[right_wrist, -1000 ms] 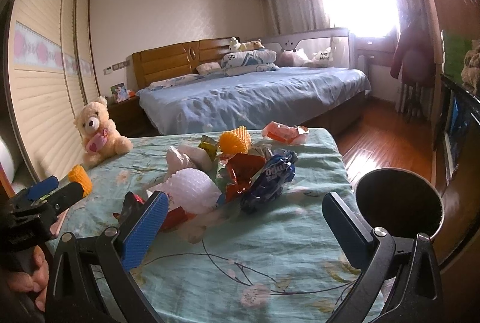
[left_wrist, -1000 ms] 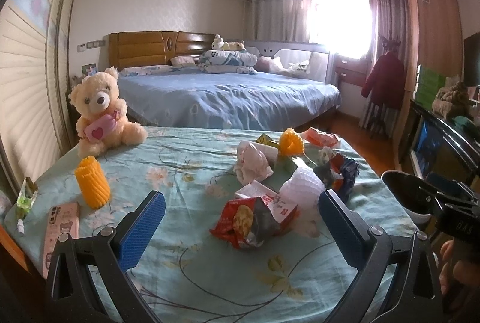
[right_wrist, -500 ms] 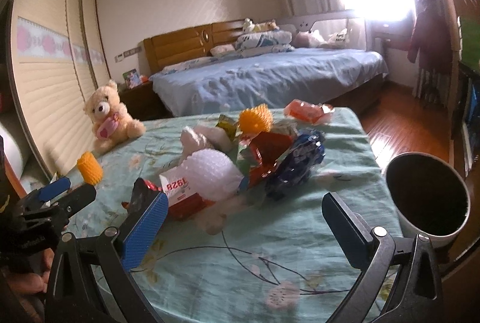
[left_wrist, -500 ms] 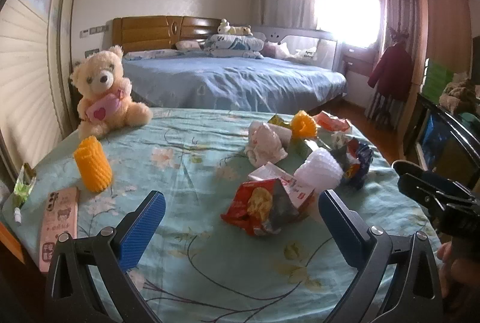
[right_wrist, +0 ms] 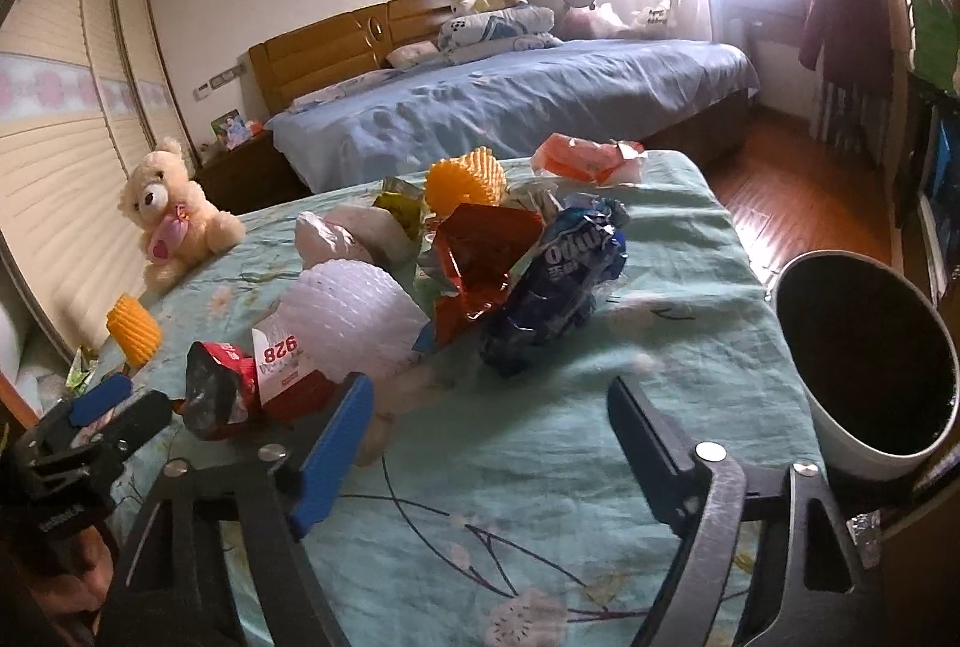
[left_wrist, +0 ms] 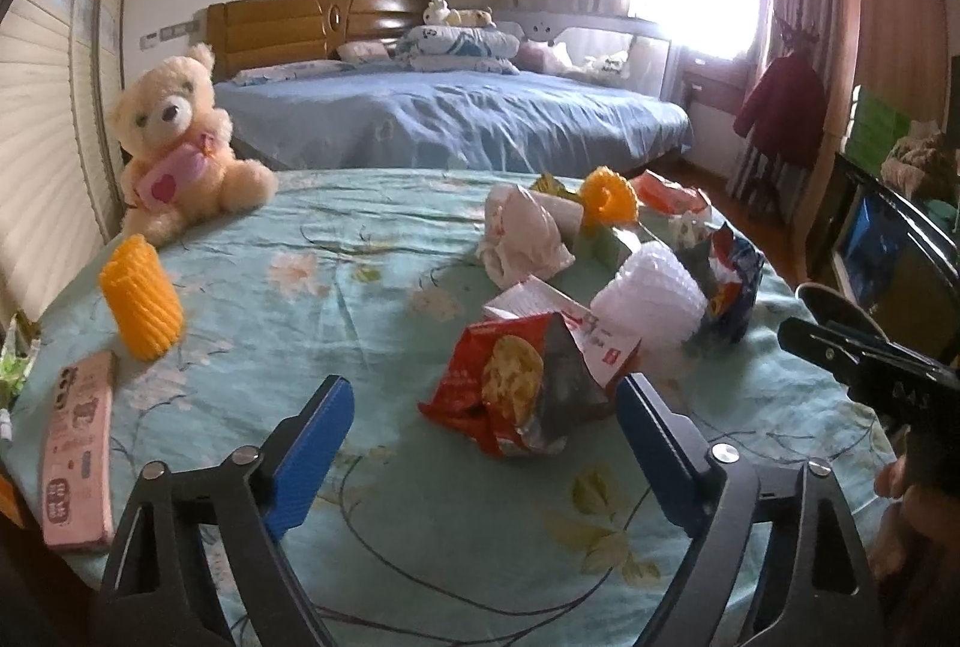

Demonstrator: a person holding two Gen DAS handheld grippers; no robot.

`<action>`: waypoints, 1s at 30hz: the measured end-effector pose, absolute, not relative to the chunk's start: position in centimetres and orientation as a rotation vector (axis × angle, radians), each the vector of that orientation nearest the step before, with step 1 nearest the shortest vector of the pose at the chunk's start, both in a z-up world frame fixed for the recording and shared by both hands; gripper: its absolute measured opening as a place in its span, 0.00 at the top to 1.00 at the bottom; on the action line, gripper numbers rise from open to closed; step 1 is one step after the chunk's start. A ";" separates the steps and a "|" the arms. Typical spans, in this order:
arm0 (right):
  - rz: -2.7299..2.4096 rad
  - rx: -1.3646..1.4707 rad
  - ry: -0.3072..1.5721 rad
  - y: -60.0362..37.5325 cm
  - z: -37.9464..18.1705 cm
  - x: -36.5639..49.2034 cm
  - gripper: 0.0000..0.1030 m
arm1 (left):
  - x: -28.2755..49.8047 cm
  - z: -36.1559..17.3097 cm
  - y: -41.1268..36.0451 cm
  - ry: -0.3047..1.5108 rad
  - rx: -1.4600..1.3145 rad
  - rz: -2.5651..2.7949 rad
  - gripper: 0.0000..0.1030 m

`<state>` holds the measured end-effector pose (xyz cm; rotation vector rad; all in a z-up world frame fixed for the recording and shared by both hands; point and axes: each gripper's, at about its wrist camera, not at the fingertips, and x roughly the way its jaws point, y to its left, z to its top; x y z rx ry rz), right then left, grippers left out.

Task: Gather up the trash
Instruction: 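Grasp the red snack bag with the left tool while the right tool grasps the white foam net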

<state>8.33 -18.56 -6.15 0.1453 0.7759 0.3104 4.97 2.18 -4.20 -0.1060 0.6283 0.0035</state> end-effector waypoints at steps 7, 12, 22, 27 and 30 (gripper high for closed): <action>0.389 0.149 0.789 -16.8 -6.3 9.2 0.42 | 6.5 -5.0 2.3 0.656 -0.109 -0.011 0.28; 0.456 0.175 0.823 -15.3 -7.0 10.2 0.52 | 7.9 -6.1 2.3 0.702 -0.111 -0.033 0.43; 0.549 0.236 0.871 -13.1 -8.0 12.0 0.62 | 9.5 -6.9 2.6 0.756 -0.127 -0.050 0.76; 0.586 0.235 0.861 -12.3 -7.9 12.0 0.90 | 9.6 -7.1 2.8 0.746 -0.127 -0.049 0.86; 0.597 0.232 0.848 -12.2 -7.6 11.6 0.92 | 9.4 -6.9 3.0 0.735 -0.134 -0.047 0.90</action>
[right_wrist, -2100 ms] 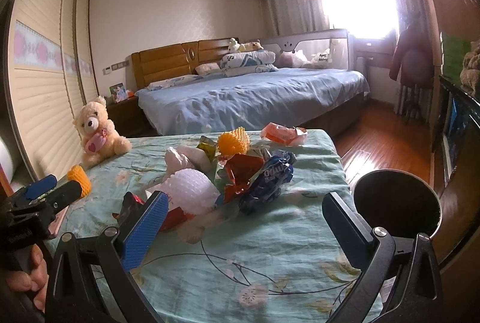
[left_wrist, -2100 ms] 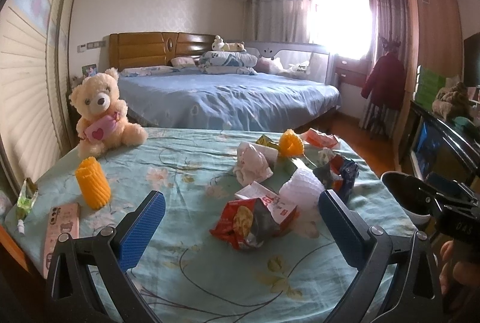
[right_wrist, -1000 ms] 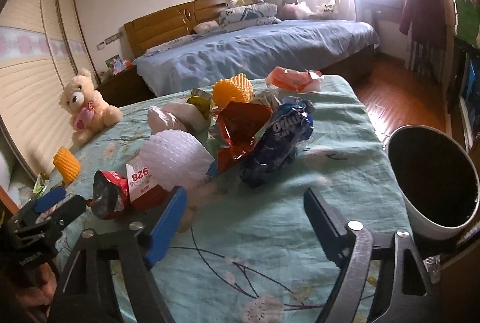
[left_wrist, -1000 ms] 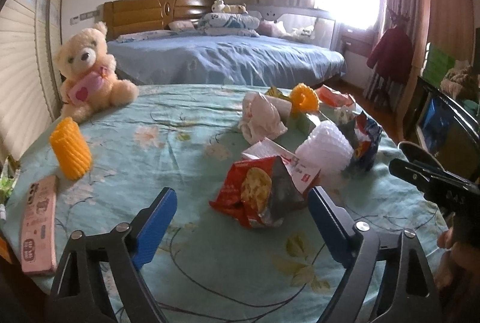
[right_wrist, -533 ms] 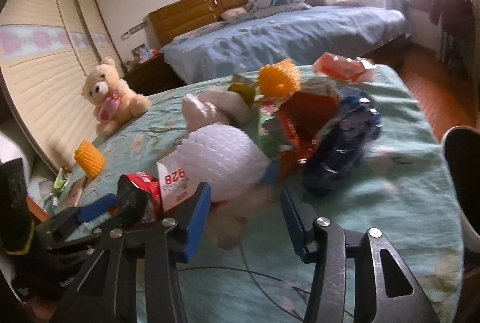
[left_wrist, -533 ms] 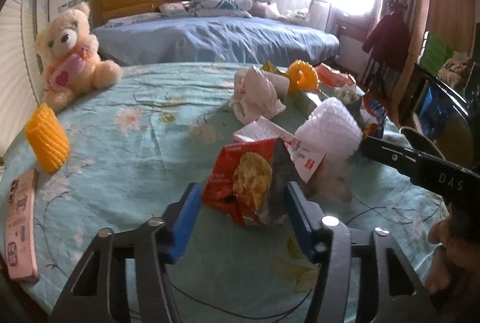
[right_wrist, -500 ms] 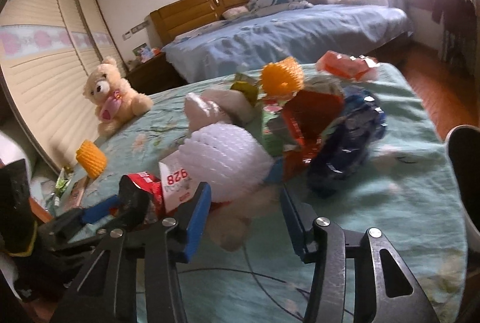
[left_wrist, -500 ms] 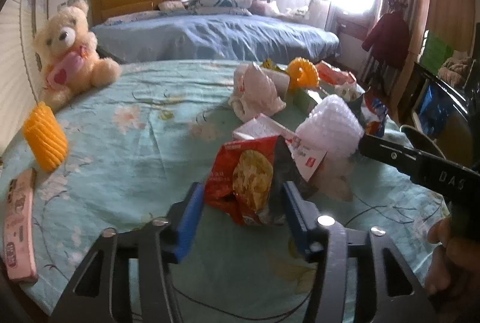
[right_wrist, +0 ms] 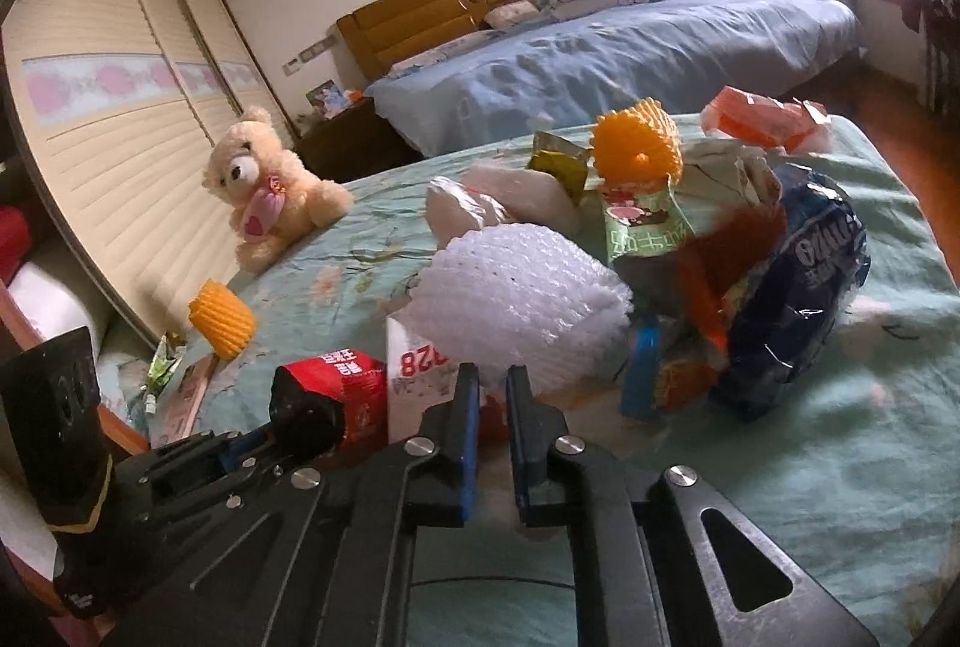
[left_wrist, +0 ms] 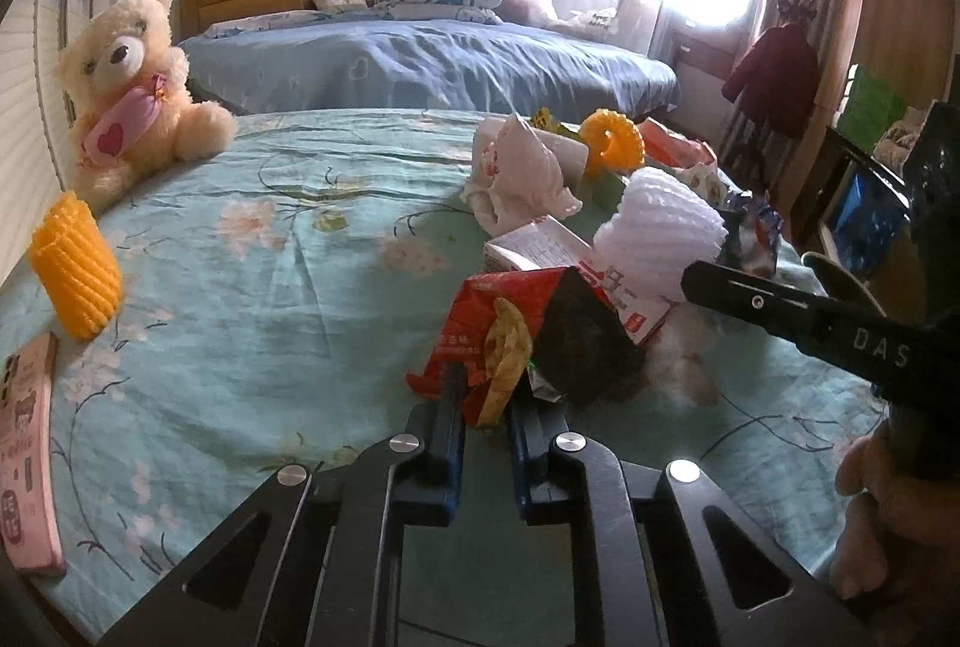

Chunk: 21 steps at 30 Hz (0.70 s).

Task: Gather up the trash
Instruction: 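Grasp the red snack bag with the left tool while the right tool grasps the white foam net, then carry the red bag and foam net over the trash bin with both tools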

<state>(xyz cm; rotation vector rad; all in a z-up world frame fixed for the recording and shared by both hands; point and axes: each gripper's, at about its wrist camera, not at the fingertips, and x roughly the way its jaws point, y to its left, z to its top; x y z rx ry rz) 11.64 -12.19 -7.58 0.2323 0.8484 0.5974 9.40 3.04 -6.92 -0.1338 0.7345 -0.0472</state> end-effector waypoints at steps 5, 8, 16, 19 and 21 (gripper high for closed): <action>0.585 0.235 0.825 -13.2 -6.8 10.8 0.93 | 8.5 -6.1 3.3 0.703 -0.136 -0.042 0.93; 0.583 0.240 0.806 -13.7 -6.1 10.2 0.93 | 7.7 -5.4 3.1 0.677 -0.135 -0.045 0.93; 0.583 0.272 0.754 -16.0 -4.0 8.0 0.93 | 5.8 -3.6 1.5 0.635 -0.110 -0.090 0.93; 0.579 0.289 0.734 -17.0 -3.4 7.3 0.93 | 5.7 -3.2 0.8 0.632 -0.103 -0.114 0.93; 0.571 0.302 0.724 -17.9 -3.1 7.1 0.93 | 5.6 -3.0 0.1 0.632 -0.096 -0.132 0.93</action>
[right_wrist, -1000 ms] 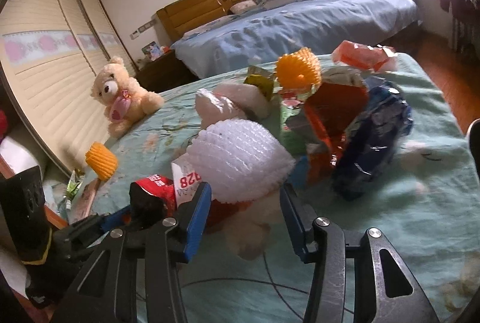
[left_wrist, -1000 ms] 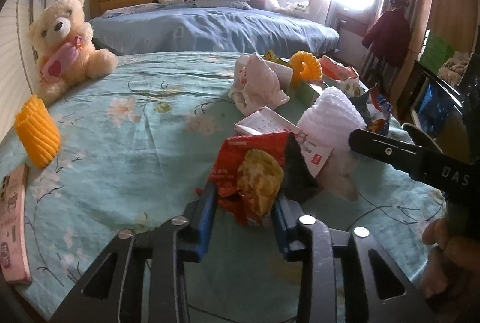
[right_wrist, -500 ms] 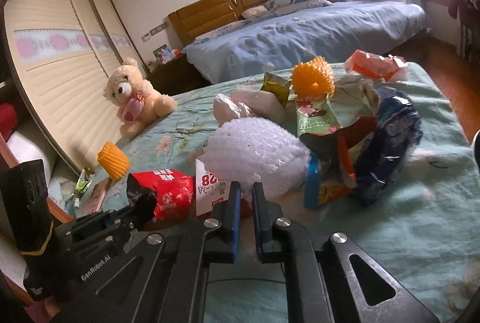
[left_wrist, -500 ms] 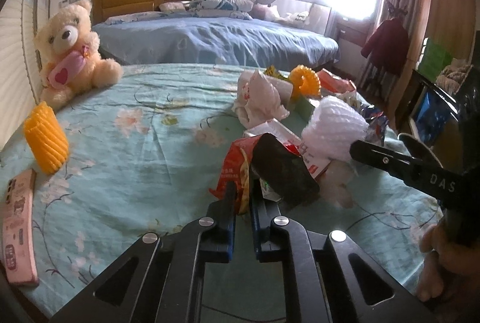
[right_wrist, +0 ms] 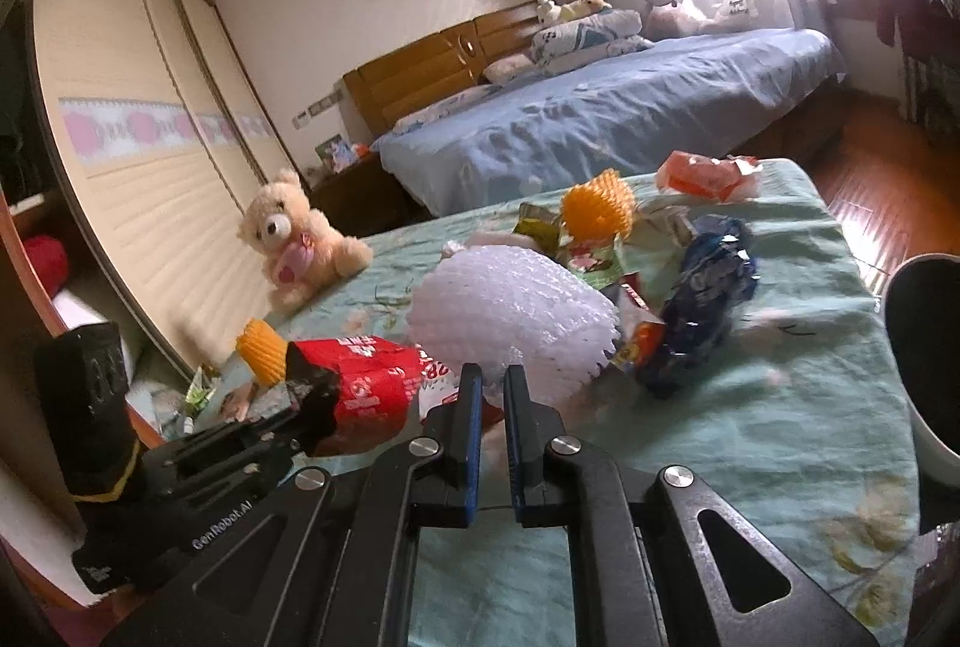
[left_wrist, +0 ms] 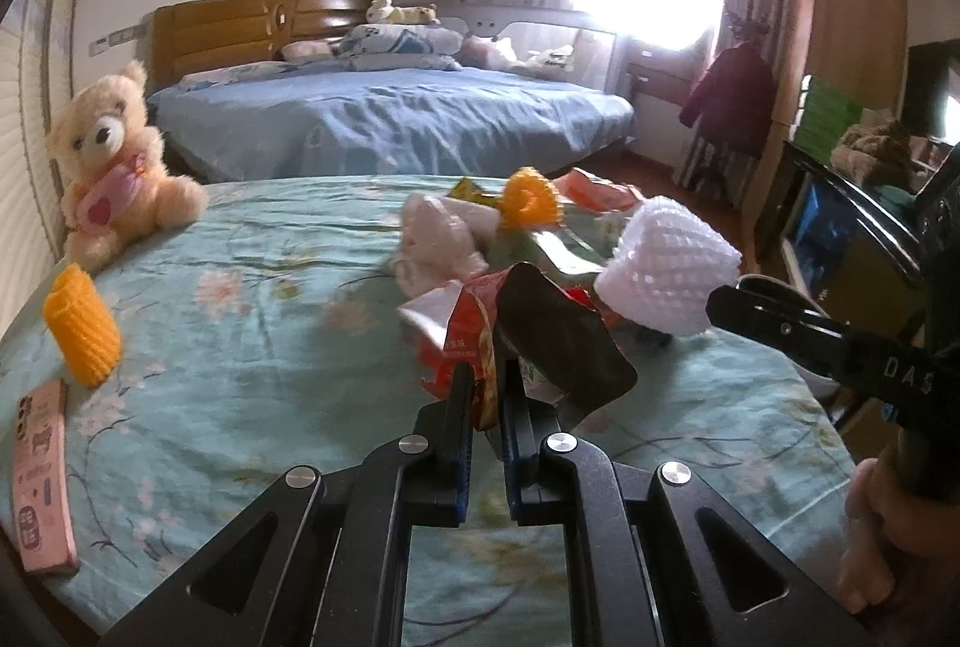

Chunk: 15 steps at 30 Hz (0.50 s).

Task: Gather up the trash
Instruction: 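Carry the red bag and foam net over the trash bin with both tools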

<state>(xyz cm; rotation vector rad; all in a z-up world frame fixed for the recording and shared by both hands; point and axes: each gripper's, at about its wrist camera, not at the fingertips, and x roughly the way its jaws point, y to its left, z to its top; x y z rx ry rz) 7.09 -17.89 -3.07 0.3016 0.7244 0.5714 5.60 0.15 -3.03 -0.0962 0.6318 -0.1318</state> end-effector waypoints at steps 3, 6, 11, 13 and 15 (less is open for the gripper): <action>0.546 0.309 0.712 -19.2 -2.8 6.7 0.93 | 5.6 -2.8 -0.8 0.635 -0.083 -0.157 0.93; 0.506 0.320 0.706 -21.1 -2.8 6.3 0.93 | 5.8 -2.8 -1.9 0.644 -0.070 -0.187 0.93; 0.435 0.342 0.712 -24.2 -3.3 6.0 0.93 | 6.7 -2.8 -4.4 0.659 -0.041 -0.249 0.93; 0.410 0.348 0.715 -25.3 -3.5 5.9 0.93 | 6.9 -2.6 -5.4 0.660 -0.024 -0.277 0.93; 0.383 0.353 0.718 -26.4 -3.7 5.9 0.93 | 7.3 -2.4 -6.5 0.660 -0.008 -0.306 0.93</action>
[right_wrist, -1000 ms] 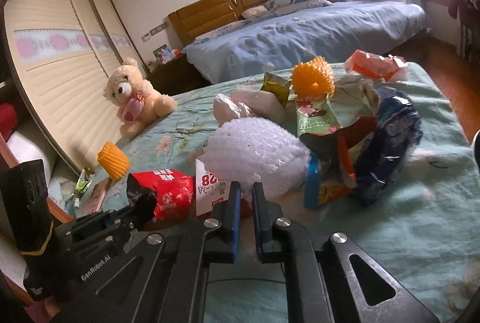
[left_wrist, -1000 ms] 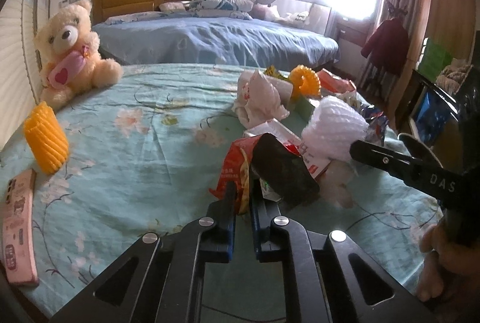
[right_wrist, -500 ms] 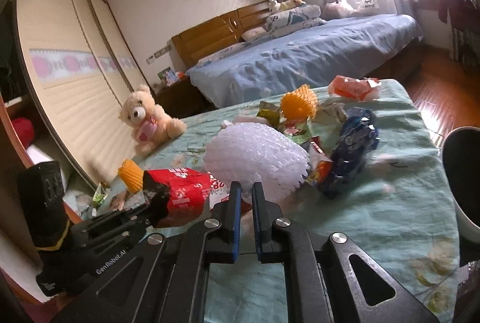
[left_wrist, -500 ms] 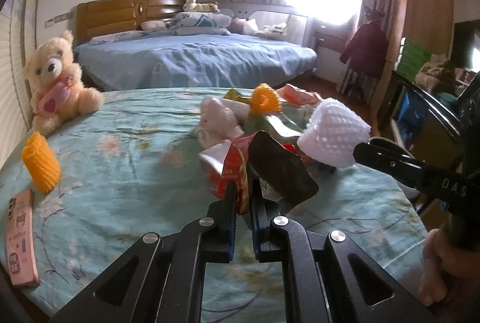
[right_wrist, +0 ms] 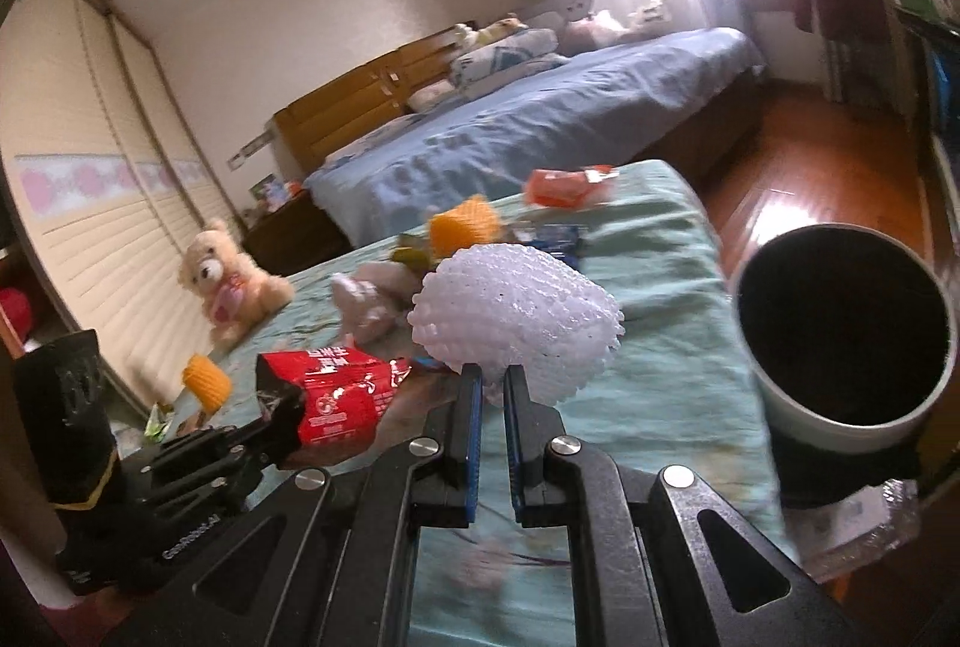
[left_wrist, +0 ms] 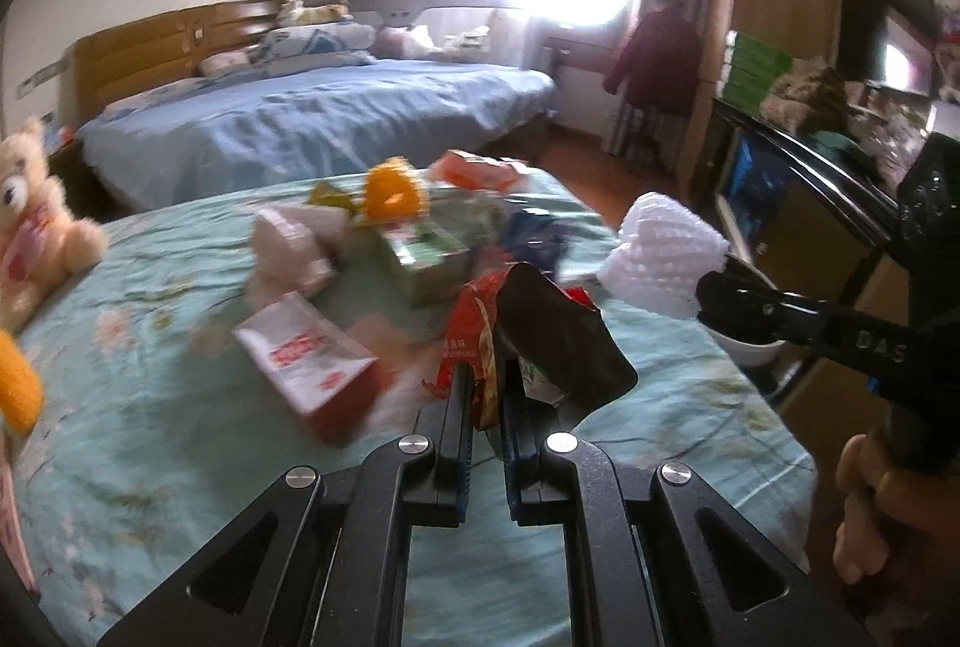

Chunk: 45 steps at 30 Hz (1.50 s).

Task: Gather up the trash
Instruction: 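Carry the red bag and foam net over the trash bin with both tools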

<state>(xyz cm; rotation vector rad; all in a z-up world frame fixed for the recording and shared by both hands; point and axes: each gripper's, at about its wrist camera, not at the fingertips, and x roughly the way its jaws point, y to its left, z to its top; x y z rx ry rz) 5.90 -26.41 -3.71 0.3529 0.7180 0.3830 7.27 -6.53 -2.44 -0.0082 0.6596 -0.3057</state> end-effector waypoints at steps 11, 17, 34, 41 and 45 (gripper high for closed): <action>0.257 0.363 0.724 -32.3 -4.7 5.1 0.93 | 10.6 -3.4 -11.8 0.679 0.062 -0.425 0.93; 0.187 0.370 0.740 -35.7 -5.5 5.0 0.93 | 13.0 -3.7 -14.4 0.693 0.090 -0.470 0.93; 0.097 0.358 0.776 -40.6 -6.7 7.8 0.93 | 19.7 -4.3 -20.6 0.721 0.119 -0.536 0.93; 0.076 0.356 0.800 -42.0 -7.5 8.9 0.93 | 22.1 -5.1 -23.4 0.742 0.146 -0.560 0.92; 0.069 0.349 0.812 -42.6 -7.7 9.6 0.93 | 23.6 -5.6 -24.5 0.760 0.148 -0.571 0.92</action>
